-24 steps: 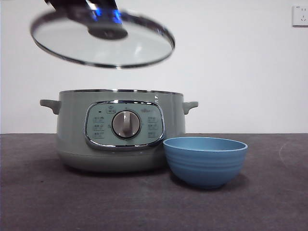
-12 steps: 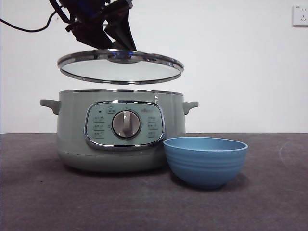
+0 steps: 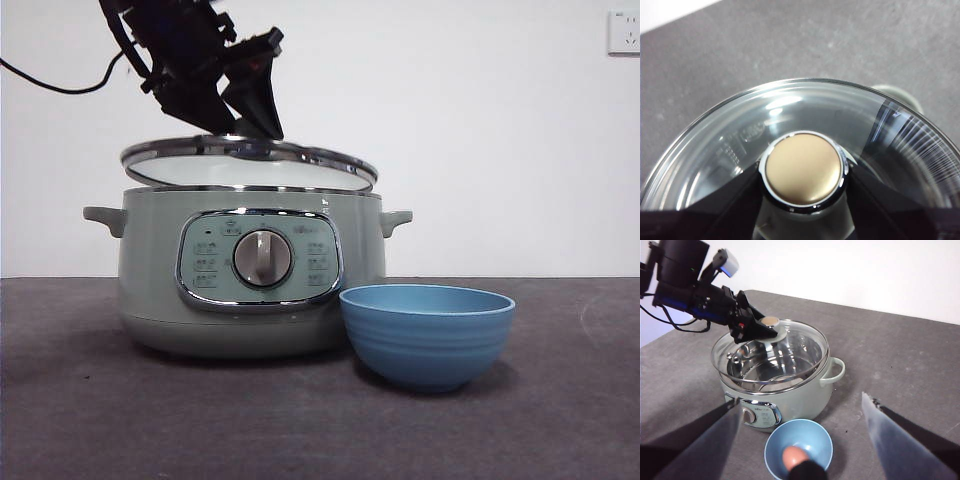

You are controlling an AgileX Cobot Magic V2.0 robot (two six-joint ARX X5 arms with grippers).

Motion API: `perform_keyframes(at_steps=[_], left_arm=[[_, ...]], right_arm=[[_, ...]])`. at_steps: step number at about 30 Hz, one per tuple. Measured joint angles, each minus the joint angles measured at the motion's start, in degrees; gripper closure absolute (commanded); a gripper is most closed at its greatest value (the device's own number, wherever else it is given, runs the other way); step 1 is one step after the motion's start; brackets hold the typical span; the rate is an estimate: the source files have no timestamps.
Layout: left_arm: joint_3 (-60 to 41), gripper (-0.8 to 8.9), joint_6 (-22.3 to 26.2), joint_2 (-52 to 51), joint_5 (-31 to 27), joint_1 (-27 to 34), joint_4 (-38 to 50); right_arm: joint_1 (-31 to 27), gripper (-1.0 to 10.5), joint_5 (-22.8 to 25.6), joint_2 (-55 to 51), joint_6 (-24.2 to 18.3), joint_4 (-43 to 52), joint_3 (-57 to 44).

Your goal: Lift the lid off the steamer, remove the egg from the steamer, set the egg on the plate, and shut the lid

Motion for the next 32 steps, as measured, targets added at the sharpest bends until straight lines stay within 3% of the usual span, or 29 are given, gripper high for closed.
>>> perform_keyframes(at_steps=[25, 27, 30, 32], left_arm=[[2.0, 8.02, 0.7, 2.4, -0.5, -0.3, -4.1], [2.2, 6.91, 0.7, 2.5, -0.5, -0.3, -4.6], [2.3, 4.16, 0.7, 2.5, -0.5, -0.3, -4.7], [2.3, 3.37, 0.6, 2.5, -0.4, -0.3, -4.7]], right_arm=[[0.0, 5.4, 0.0, 0.0, 0.1, 0.0, 0.0], [0.0, 5.4, 0.0, 0.0, 0.1, 0.0, 0.0], [0.0, 5.4, 0.0, 0.0, 0.1, 0.0, 0.0], [0.0, 5.4, -0.3, 0.0, 0.1, 0.0, 0.0]])
